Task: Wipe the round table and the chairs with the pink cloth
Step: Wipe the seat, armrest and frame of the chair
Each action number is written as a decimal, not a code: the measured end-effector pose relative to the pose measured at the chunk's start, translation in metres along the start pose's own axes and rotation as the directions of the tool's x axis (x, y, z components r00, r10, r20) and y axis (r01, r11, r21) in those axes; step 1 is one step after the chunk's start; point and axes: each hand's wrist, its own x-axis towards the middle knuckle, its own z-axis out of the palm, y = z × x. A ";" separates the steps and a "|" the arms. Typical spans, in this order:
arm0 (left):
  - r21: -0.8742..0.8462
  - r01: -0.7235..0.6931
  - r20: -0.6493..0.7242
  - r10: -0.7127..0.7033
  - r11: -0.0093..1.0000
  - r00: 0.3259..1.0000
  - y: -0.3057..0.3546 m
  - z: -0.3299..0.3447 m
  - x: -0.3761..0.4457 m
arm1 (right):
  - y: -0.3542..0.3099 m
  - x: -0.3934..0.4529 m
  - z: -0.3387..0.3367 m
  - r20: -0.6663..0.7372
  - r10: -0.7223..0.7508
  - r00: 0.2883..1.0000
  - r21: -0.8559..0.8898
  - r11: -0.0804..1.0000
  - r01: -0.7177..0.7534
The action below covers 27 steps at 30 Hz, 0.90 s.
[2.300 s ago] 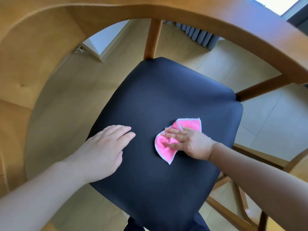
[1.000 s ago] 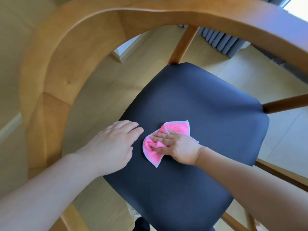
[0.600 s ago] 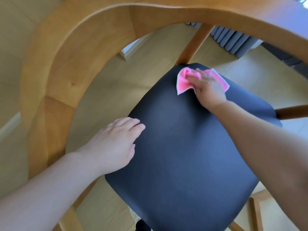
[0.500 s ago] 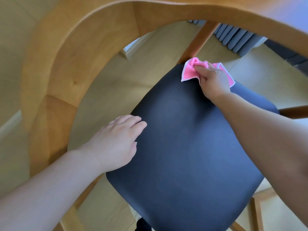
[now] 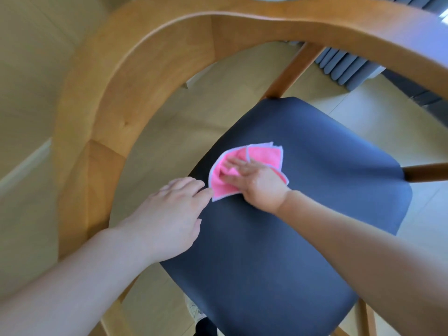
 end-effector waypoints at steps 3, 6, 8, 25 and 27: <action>0.006 -0.007 -0.022 0.008 1.000 1.000 0.000 -0.002 -0.003 | -0.014 0.002 0.013 -0.076 -0.290 0.954 -0.098 0.954 0.282; 0.002 0.013 -0.026 -0.013 1.000 1.000 -0.002 -0.002 -0.005 | -0.008 0.009 0.010 -0.087 -0.366 0.927 -0.145 0.925 0.352; 0.008 0.019 -0.022 -0.019 1.000 1.000 -0.003 -0.001 -0.006 | 0.002 0.010 0.006 -0.075 -0.397 0.915 -0.148 0.912 0.383; 0.039 0.062 -0.036 -0.060 0.997 0.998 0.003 0.005 -0.022 | 0.093 0.101 -0.064 -0.056 0.445 0.894 -0.360 0.826 -0.434; 0.037 0.061 -0.049 -0.059 0.997 0.997 0.005 0.005 -0.024 | 0.088 0.101 -0.062 -0.064 0.448 0.892 -0.321 0.837 -0.444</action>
